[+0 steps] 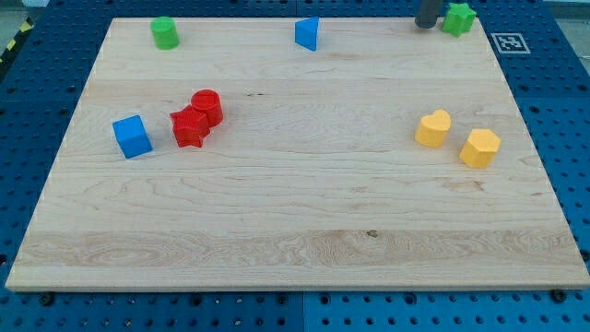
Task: Move the arm towards the center of the board
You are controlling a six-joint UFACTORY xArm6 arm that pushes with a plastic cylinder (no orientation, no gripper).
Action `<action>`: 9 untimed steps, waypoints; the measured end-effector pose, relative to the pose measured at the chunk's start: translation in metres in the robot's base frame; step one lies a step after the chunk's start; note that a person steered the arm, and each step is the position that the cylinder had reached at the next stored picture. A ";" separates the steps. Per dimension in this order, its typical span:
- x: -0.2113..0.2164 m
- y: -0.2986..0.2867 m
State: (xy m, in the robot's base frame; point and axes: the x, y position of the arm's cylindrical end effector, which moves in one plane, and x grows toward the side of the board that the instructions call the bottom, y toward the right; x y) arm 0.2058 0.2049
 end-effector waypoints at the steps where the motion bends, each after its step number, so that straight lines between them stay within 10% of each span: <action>1: 0.008 -0.005; 5: 0.043 -0.025; 9: 0.176 -0.064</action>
State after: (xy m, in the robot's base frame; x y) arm 0.3818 0.1411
